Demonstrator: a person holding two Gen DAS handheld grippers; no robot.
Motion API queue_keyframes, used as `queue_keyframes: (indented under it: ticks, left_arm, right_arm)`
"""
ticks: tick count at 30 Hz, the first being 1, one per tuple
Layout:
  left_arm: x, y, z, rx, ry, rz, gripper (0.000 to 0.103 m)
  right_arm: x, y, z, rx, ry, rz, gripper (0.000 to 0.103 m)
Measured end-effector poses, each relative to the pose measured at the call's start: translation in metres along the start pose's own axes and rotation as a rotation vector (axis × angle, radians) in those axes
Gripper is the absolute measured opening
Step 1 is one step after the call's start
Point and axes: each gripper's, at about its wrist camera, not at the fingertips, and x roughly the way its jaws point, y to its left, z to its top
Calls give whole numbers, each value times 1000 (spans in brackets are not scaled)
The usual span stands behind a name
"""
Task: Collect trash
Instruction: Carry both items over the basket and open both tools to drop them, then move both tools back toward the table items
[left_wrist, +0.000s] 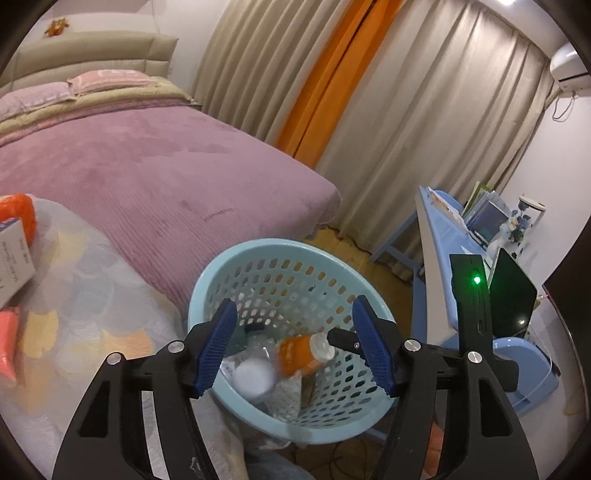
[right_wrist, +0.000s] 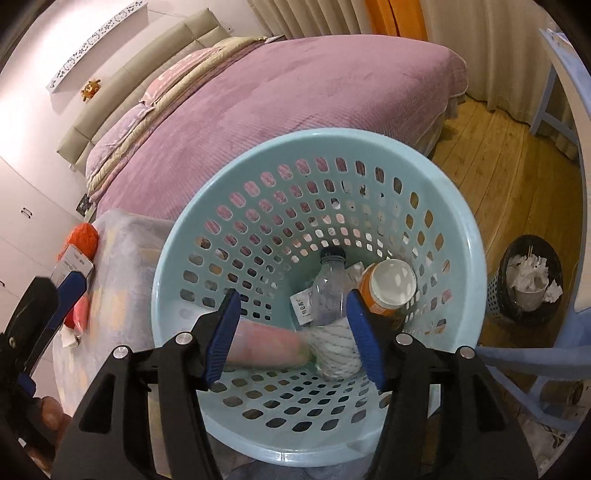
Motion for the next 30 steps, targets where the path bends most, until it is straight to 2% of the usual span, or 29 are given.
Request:
queue_keyframes:
  ticks: [12,22,30]
  left_arm:
    - [-40,-7,-6,33,-40,11,63]
    - [-82,26,-12,-62,-99,32,64]
    - [-130,76,-22,-177,-152,115,64]
  right_arm:
    - [-13,33,-7,-93,-24,16,56]
    - [-17,68,-16,-177,-26,37,56]
    - [-18,115,-25,-288,-40,39,56]
